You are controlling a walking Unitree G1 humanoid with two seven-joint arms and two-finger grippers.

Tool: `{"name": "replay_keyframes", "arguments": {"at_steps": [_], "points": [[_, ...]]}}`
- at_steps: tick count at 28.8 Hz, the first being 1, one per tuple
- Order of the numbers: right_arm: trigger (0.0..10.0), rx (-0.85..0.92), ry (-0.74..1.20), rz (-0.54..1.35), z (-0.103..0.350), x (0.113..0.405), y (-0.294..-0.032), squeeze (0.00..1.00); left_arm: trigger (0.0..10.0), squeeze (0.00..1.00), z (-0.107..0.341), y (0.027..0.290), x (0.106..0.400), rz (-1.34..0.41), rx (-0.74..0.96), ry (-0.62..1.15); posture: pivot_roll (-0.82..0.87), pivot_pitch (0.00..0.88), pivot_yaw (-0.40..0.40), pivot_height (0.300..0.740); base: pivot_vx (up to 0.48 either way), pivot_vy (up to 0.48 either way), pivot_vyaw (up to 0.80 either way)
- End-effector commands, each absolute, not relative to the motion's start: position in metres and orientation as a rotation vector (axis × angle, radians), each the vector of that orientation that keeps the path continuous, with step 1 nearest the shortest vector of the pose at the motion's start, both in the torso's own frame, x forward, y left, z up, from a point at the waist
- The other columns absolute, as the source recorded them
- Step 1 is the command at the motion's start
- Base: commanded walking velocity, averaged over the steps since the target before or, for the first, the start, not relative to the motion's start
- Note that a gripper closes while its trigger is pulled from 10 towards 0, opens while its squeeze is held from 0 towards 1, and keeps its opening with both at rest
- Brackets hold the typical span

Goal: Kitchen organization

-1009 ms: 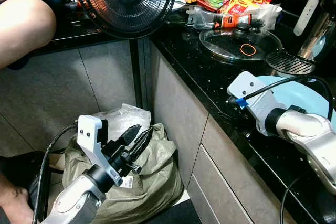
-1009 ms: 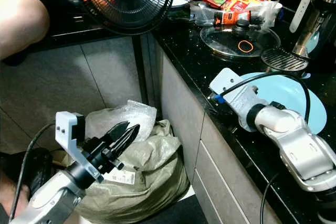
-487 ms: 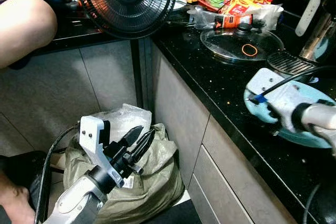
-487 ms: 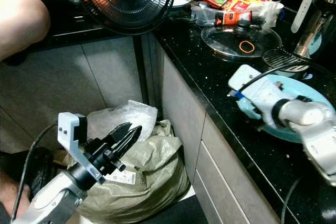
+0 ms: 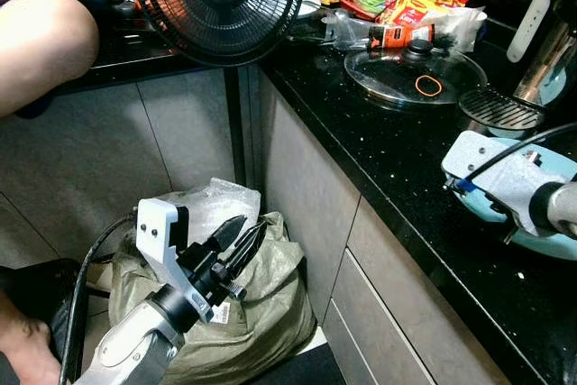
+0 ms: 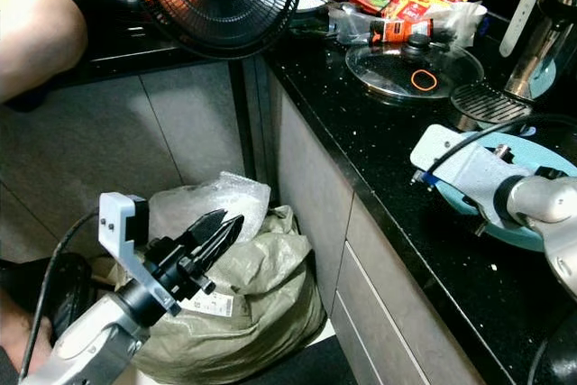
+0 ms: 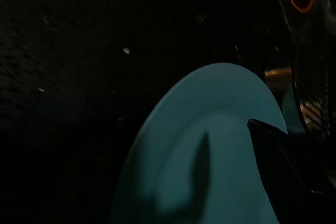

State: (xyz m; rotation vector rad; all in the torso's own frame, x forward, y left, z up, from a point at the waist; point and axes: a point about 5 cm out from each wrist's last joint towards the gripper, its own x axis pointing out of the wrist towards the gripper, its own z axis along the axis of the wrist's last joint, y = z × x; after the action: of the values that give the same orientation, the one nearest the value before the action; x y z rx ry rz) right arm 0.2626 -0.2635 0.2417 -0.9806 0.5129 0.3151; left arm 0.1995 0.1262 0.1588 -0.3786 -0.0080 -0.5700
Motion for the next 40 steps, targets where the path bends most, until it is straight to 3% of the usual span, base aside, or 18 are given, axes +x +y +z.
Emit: {"name": "replay_keyframes", "arguments": {"at_steps": [1, 10, 19, 20, 21, 22, 36, 40], "points": [[10.0, -0.98, 0.561, 0.248, 0.237, 0.261, -0.275, 0.0, 10.0, 0.0, 0.157, 0.128, 0.2, -0.568, -0.376, -0.006, 0.03, 0.0, -0.008, 0.74, 0.0, 0.0, 0.0], [10.0, -1.068, 0.628, 0.058, 0.239, 0.256, -0.305, 0.0, 10.0, 0.0, 0.157, 0.129, 0.199, -0.568, -0.378, -0.007, 0.02, 0.0, -0.005, 0.74, 0.0, 0.0, 0.0], [10.0, -1.126, 0.656, -0.05, 0.235, 0.255, -0.318, 0.0, 10.0, 0.0, 0.157, 0.129, 0.2, -0.568, -0.379, -0.007, 0.03, 0.0, -0.002, 0.74, 0.0, 0.0, 0.0], [4.9, -1.12, 0.653, -0.059, 0.234, 0.255, -0.318, 0.0, 10.0, 0.0, 0.157, 0.129, 0.199, -0.568, -0.379, -0.007, 0.03, 0.0, -0.002, 0.74, 0.0, 0.0, 0.0], [4.9, -1.115, 0.65, -0.066, 0.234, 0.256, -0.318, 0.0, 10.0, 0.0, 0.157, 0.129, 0.199, -0.568, -0.379, -0.006, 0.03, 0.0, -0.002, 0.74, 0.0, 0.0, 0.0], [0.0, -1.108, 0.646, -0.068, 0.233, 0.256, -0.317, 0.0, 10.0, 0.0, 0.157, 0.129, 0.199, -0.568, -0.379, -0.006, 0.03, 0.0, -0.002, 0.74, 0.0, 0.0, 0.0], [0.0, -1.086, 0.614, -0.078, 0.232, 0.26, -0.314, 0.0, 10.0, 0.0, 0.156, 0.128, 0.199, -0.569, -0.383, -0.006, 0.03, 0.0, -0.006, 0.74, 0.0, 0.0, 0.0], [0.0, -1.055, 0.524, -0.117, 0.24, 0.268, -0.311, 0.0, 10.0, 0.0, 0.157, 0.128, 0.2, -0.571, -0.374, -0.012, 0.02, 0.0, -0.006, 0.74, 0.0, 0.0, 0.0]]}}
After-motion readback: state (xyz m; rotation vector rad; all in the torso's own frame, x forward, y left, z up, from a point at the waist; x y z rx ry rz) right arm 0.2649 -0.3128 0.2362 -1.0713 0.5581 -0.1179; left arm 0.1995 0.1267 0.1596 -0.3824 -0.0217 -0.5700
